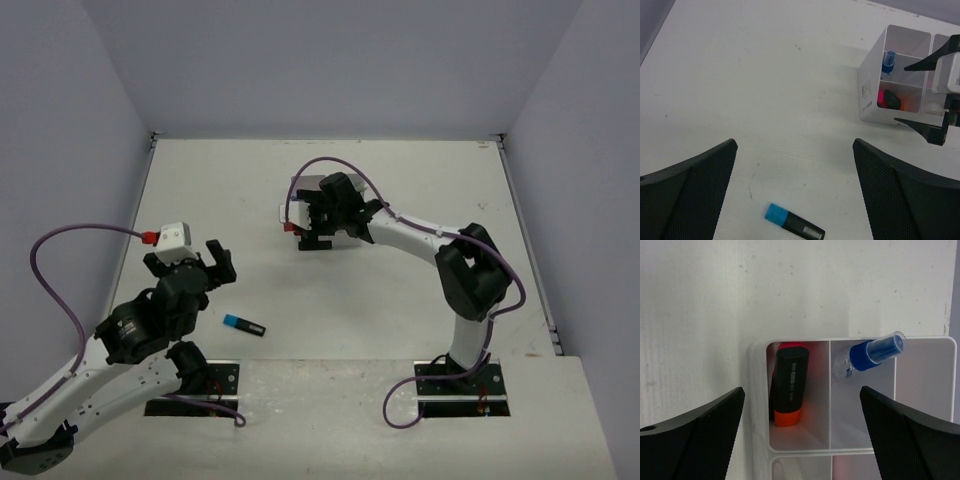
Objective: Sort the stationery into containers
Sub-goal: Place the pen in the storage box, then pick up the pen from the center of the board.
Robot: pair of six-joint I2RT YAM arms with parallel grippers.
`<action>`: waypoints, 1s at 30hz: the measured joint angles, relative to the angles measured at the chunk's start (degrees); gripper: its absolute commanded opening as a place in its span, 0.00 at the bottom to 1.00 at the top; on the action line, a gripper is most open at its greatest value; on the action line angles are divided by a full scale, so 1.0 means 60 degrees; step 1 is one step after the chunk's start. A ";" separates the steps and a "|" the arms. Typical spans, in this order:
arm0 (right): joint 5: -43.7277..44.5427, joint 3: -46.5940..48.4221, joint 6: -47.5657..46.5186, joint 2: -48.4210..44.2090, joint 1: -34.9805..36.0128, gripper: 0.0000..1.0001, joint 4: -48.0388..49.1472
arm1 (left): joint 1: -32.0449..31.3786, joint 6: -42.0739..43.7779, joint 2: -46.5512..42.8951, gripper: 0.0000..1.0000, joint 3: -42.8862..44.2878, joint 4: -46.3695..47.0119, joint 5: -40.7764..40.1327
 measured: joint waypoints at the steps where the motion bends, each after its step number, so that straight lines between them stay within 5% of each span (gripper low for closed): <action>1: -0.0096 -0.0023 0.0057 -0.0055 0.0016 0.99 -0.0068 | 0.0000 -0.0151 0.0114 1.00 0.0000 -0.0062 -0.0026; 13: -0.0122 -0.1056 0.1490 -0.3713 0.0050 0.99 0.0682 | 0.0000 -0.6231 0.3443 1.00 0.0292 -0.2335 0.1695; 20: 0.2543 -0.0934 0.6053 -0.4743 0.0032 0.99 0.0606 | 0.0000 -0.9388 0.3926 0.90 -0.0935 -0.2816 0.3287; 30: 0.1907 -0.2000 1.0358 -0.5582 -0.0072 0.99 -0.0487 | 0.0000 -1.0940 0.4945 0.66 -0.2157 -0.2170 0.4325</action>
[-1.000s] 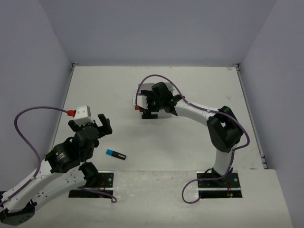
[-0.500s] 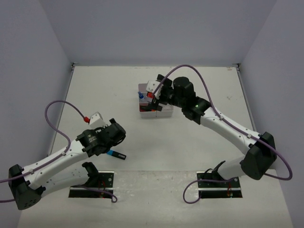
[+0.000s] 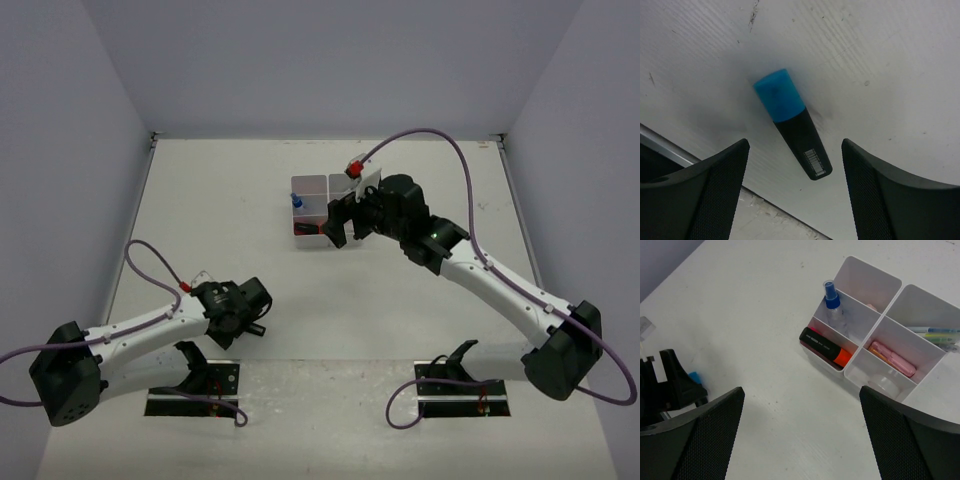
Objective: Sort the stationery into containers
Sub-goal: Pick up the pen from the center of the board.
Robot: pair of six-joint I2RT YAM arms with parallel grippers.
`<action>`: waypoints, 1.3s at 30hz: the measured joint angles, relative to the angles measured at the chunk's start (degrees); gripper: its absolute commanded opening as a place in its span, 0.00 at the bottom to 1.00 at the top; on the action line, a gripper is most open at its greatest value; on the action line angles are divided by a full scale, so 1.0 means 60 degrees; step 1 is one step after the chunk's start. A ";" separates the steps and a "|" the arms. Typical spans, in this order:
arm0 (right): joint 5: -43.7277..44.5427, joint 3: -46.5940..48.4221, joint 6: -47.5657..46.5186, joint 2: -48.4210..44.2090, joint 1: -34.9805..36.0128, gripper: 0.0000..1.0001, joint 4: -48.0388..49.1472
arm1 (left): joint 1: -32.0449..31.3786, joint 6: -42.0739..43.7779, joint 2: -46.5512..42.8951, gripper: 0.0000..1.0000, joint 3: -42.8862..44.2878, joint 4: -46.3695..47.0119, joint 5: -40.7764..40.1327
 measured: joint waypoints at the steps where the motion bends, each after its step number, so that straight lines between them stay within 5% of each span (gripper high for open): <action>1: -0.0015 -0.0075 0.0205 -0.0083 0.0000 0.99 -0.0041 | 0.0000 -0.0058 0.0146 0.64 -0.0086 0.0084 0.0076; 8: -0.0193 -0.0221 0.1212 -0.0341 -0.0001 0.99 0.0067 | -0.0010 -0.0303 0.1344 0.23 -0.0093 0.0534 0.0242; 13: -0.1805 -0.0499 0.2045 -0.0659 -0.0024 0.99 0.0512 | -0.0009 -0.0361 0.1231 0.00 -0.0200 0.0760 0.0148; 18: -0.4177 -0.0486 0.2917 -0.0288 -0.0018 0.99 0.1239 | -0.0007 0.0551 0.0158 0.00 -0.0846 0.1733 -0.0085; 23: -0.5230 -0.0743 0.4262 0.0507 -0.0007 0.98 0.2953 | -0.0011 0.3618 -0.1605 0.00 -0.1829 0.4032 0.0043; 31: -0.3917 -0.1088 0.5653 0.1109 0.0414 0.73 0.3306 | -0.0028 0.8332 -0.3655 0.00 -0.2876 0.9293 0.2024; 39: -0.1354 -0.0633 0.5596 0.1672 0.1794 0.55 0.1688 | -0.0091 1.0289 -0.3850 0.00 -0.3300 1.1801 0.3505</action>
